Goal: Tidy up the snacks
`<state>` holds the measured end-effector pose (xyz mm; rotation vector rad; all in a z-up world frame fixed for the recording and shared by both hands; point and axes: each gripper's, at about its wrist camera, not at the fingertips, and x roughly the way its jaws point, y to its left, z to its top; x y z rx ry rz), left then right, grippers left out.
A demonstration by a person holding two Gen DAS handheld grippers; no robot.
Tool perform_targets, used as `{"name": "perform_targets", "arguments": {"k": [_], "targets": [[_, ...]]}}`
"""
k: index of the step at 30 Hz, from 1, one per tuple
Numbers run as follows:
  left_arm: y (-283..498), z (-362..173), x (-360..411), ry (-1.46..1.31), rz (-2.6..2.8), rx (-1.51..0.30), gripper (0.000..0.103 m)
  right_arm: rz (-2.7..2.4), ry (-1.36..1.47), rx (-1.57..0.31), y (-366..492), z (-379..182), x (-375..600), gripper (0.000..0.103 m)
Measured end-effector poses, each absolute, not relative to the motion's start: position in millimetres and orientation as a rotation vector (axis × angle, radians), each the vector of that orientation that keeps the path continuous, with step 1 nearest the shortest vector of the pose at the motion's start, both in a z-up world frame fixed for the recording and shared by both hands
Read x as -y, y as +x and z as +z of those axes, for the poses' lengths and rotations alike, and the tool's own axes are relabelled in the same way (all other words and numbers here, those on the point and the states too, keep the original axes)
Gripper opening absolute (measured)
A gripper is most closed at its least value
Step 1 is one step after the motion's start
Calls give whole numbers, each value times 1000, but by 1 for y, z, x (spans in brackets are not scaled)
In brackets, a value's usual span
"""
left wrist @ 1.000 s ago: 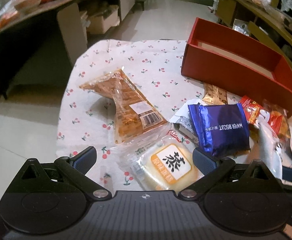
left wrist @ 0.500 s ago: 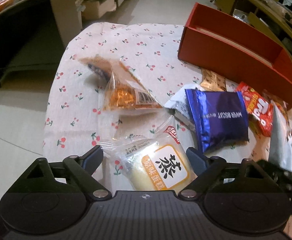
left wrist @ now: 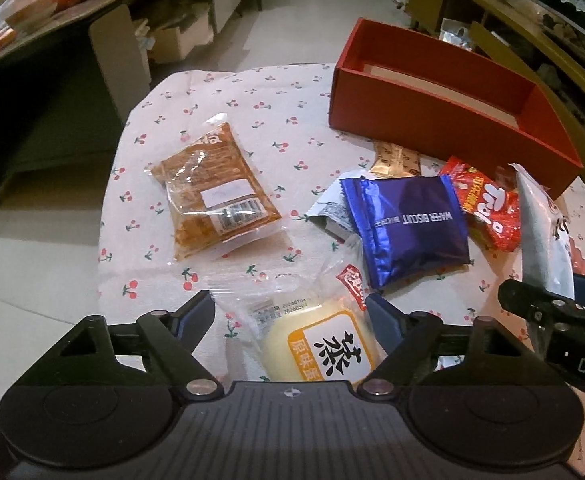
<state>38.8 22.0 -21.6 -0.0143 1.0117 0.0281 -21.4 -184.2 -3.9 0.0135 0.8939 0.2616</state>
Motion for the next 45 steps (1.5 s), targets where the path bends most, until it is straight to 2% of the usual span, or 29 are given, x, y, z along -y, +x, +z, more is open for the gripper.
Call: {"name": "perform_targets", "arguments": {"k": [2,8,11,18,21,22,26,45], "targets": [[39,-22,-20,-8,21,-1011,79,259,11,-892,-22,-4,184,45],[41,-29,-17,-3,-4,-1028,80,256,4,-896,-20,-5,183,45],[41,-32,-17,-11,-19,-1047,82,257,1,-897,-20,-6,183,45],[37,-43,-18,-14,-10,-1123,97,256,-4,-896,-21,-6,183,45],[36,-48,-21,-55,-10,-1151,98,262,-6,-896,-21,-5,183,45],[35,-48,-22,-71,-8,-1152,96,263,-8,-895,-22,-5,182,45],[31,-42,-21,-93,-32,-1134,66,267,-12,-890,-23,-4,182,45],[16,-8,-16,-97,-81,-1054,65,273,-21,-864,-27,1,182,45]]}}
